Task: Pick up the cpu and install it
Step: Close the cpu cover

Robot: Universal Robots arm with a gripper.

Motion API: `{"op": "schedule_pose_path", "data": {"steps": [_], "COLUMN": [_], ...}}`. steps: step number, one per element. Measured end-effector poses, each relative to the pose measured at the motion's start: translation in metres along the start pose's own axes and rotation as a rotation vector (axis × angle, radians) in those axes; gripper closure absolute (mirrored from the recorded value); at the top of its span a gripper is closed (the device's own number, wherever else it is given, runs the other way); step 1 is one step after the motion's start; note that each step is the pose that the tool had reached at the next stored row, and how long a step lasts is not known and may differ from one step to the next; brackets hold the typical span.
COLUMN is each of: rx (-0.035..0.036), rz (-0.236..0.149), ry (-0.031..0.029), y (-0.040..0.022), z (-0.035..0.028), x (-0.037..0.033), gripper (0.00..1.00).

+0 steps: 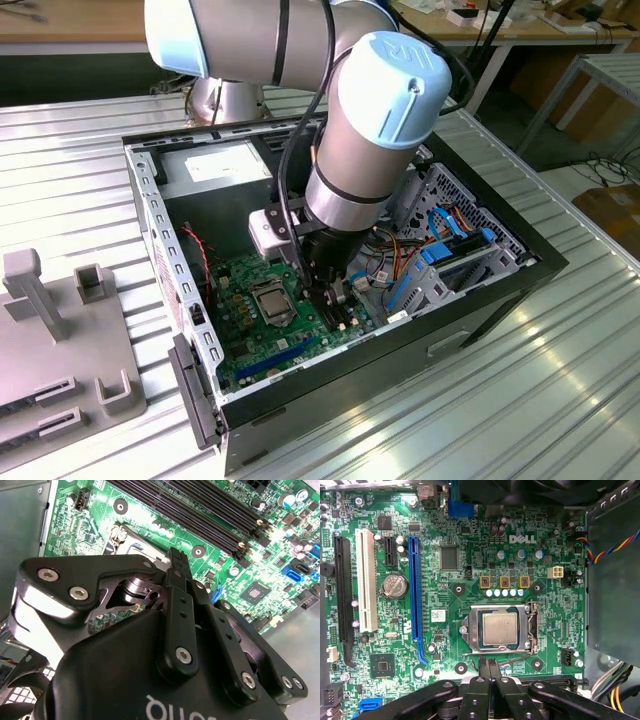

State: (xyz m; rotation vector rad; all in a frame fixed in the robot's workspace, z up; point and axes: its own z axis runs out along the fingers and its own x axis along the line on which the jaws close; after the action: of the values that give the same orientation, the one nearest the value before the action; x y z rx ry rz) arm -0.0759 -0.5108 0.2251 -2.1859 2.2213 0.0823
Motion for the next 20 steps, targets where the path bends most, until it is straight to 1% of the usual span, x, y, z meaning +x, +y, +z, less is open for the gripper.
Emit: {"op": "schedule_pose_path", "data": {"steps": [7, 12, 14, 17, 20], "rx": [-0.0005, -0.0013, -0.0016, -0.0021, -0.0028], "rz": [-0.01, -0.026, -0.03, -0.041, -0.054], "ry": [0.0013, 0.0028, 0.0035, 0.0037, 0.0038], "y": [-0.0004, -0.0006, -0.0007, -0.0009, -0.0012], "z": [0.0039, 0.008, 0.0092, 0.0126, 0.0143], "x": [0.0015, 0.0054, 0.006, 0.0068, 0.0086], "gripper": [0.89, 0.89, 0.89, 0.89, 0.89]}}
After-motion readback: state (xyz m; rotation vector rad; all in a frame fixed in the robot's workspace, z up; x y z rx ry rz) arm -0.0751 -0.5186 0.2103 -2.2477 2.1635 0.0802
